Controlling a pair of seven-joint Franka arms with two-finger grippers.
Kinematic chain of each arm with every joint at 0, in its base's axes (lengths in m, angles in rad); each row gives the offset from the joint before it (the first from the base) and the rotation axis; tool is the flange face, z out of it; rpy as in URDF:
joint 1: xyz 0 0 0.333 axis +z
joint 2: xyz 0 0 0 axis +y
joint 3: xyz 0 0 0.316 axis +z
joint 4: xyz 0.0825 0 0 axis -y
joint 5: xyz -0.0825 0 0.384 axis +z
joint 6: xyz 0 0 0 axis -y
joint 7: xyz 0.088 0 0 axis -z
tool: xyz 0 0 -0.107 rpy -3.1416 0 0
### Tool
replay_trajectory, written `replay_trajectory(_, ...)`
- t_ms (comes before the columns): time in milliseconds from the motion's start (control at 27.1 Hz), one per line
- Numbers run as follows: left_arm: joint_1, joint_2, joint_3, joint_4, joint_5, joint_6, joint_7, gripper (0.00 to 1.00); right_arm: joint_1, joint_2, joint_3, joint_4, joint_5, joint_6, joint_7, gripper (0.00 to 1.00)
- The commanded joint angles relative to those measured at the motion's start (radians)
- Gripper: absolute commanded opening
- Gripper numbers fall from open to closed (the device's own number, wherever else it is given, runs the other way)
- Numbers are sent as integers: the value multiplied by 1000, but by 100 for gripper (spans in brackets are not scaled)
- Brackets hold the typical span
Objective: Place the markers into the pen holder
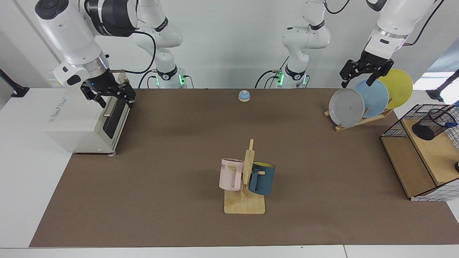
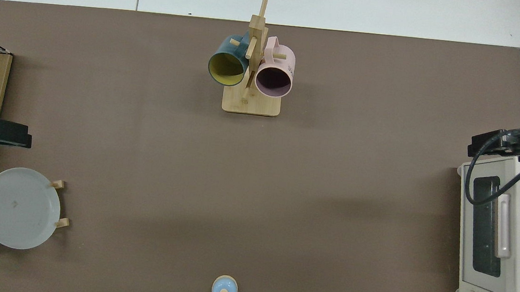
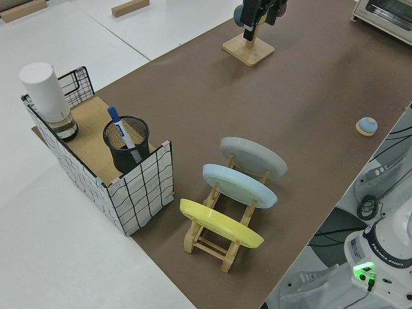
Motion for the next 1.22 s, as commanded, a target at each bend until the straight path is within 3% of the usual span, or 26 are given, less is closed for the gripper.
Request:
replay_trajectory(0,19,-17,-11,-32,-20,12,-11,100,-5,-11,5,-16,-15,25,-25,100)
replay_trajectory(221,30,81,-39,114,-25,-33,-15,100,-5,-11,5,-18,-15,25,-27,100)
replay_trajectory(663,22,97,-32,60,-24,43,97,100,-6,-11,5,-18,-15,25,-27,100)
replay_trajectory(1179,24,97,-25,-1,-19,77,103,100,-6,-11,5,-18,-15,25,-27,100)
